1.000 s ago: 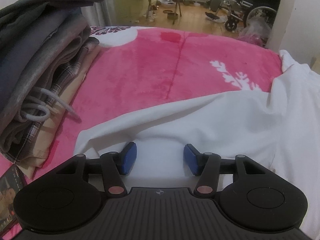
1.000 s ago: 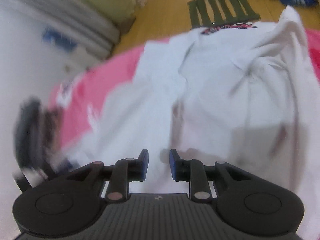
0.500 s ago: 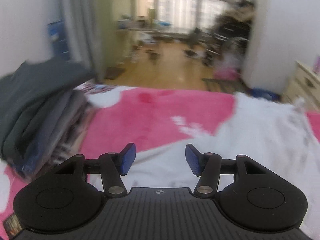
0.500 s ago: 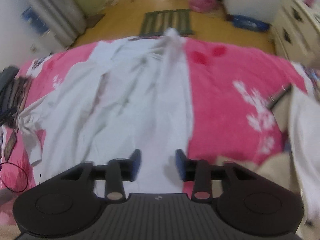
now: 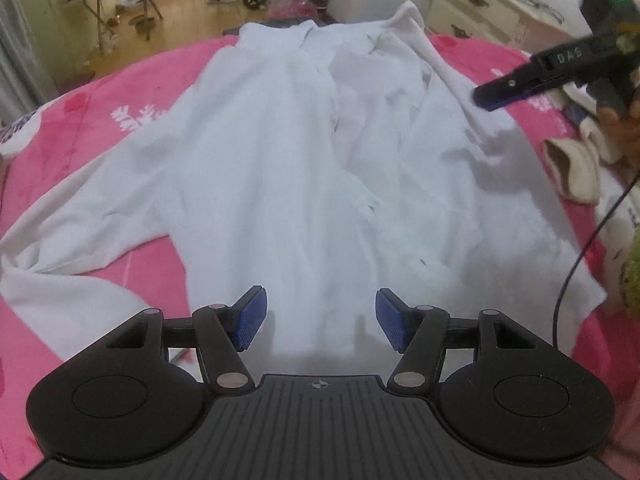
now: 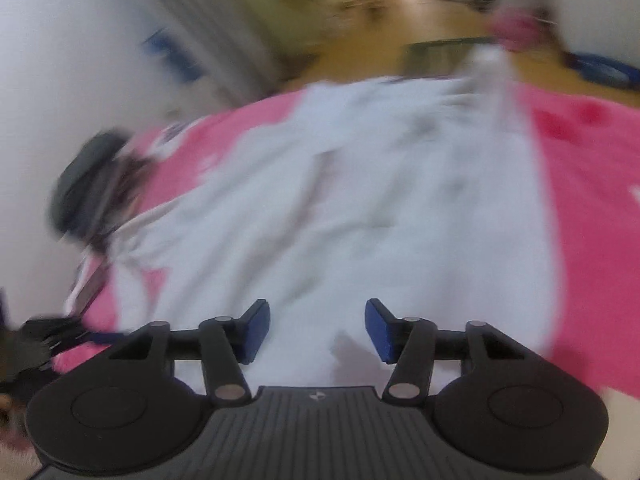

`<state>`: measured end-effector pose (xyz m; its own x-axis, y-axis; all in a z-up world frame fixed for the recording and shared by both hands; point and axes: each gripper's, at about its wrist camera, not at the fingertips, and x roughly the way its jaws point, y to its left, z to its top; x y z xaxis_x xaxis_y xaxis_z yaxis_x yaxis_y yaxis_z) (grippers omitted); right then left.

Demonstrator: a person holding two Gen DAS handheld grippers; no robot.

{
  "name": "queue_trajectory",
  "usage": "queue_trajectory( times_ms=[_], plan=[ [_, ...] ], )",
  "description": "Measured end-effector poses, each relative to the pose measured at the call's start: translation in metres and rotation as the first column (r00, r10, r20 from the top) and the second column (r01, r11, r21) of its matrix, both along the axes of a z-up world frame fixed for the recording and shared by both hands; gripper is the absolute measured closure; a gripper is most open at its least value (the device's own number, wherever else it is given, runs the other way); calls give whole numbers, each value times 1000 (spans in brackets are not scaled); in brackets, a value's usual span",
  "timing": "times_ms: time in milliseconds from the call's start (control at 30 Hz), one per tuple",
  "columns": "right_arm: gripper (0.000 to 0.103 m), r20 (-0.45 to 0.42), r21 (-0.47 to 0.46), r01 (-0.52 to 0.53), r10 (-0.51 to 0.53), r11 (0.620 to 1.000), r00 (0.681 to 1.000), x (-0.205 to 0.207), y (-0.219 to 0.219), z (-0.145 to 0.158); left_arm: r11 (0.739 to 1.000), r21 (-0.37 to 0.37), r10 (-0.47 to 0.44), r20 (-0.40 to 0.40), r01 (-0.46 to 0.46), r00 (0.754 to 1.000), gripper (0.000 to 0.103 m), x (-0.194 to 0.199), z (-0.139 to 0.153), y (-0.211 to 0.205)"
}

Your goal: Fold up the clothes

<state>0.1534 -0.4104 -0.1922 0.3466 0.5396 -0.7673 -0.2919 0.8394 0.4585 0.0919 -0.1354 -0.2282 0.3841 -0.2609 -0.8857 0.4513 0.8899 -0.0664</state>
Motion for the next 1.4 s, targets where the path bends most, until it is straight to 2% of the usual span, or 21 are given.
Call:
queue_trajectory(
  times_ms=[67, 167, 233, 400, 533, 667, 867, 1000, 1100, 1200, 1267, 1300, 1333, 1400],
  plan=[
    [52, 15, -33, -105, 106, 994, 994, 0, 31, -2, 1000, -13, -9, -9, 9, 1000, 43, 0, -6, -4],
    [56, -6, -8, -150, 150, 989, 989, 14, 56, -6, 997, -63, -52, -7, 52, 999, 43, -5, -8, -15],
    [58, -34, 44, -131, 132, 990, 991, 29, 66, -10, 992, -93, -82, -8, 80, 997, 42, -8, -10, -24],
    [58, -104, 74, -102, 110, 992, 989, 60, 90, -37, 985, -139, -105, -53, 97, 993, 43, -8, -28, -39],
    [59, -182, 44, -67, 74, 997, 980, 69, 96, -69, 985, -152, -97, -84, 84, 992, 43, -6, -37, -38],
    [59, -202, 81, -48, 63, 996, 977, 69, 97, -86, 986, -154, -86, -92, 71, 992, 43, -6, -40, -35],
    [64, -203, 110, -56, 77, 992, 976, 66, 95, -88, 987, -151, -63, -86, 49, 994, 43, -5, -40, -33],
    [64, -178, 104, -119, 136, 987, 975, 54, 91, -83, 991, -132, -28, -53, 21, 998, 43, -2, -38, -26],
    [65, -168, 88, -145, 158, 986, 973, 50, 92, -86, 993, -119, 12, -65, -20, 998, 43, 6, -42, -20],
    [71, -154, 69, -159, 168, 985, 974, 48, 97, -91, 992, -115, 41, -90, -51, 995, 43, 11, -48, -15],
    [80, -124, 38, -175, 179, 984, 976, 45, 103, -92, 992, -112, 45, -92, -55, 995, 44, 13, -49, -15],
    [91, -106, 12, -185, 186, 983, 977, 42, 107, -91, 992, -110, 45, -92, -55, 995, 44, 12, -50, -15],
    [97, -88, -13, -195, 193, 981, 977, 40, 110, -90, 992, -110, 47, -92, -57, 995, 44, 12, -50, -15],
    [101, -65, -37, -206, 204, 978, 977, 34, 112, -85, 992, -110, 50, -91, -60, 995, 44, 11, -50, -15]
  ],
)
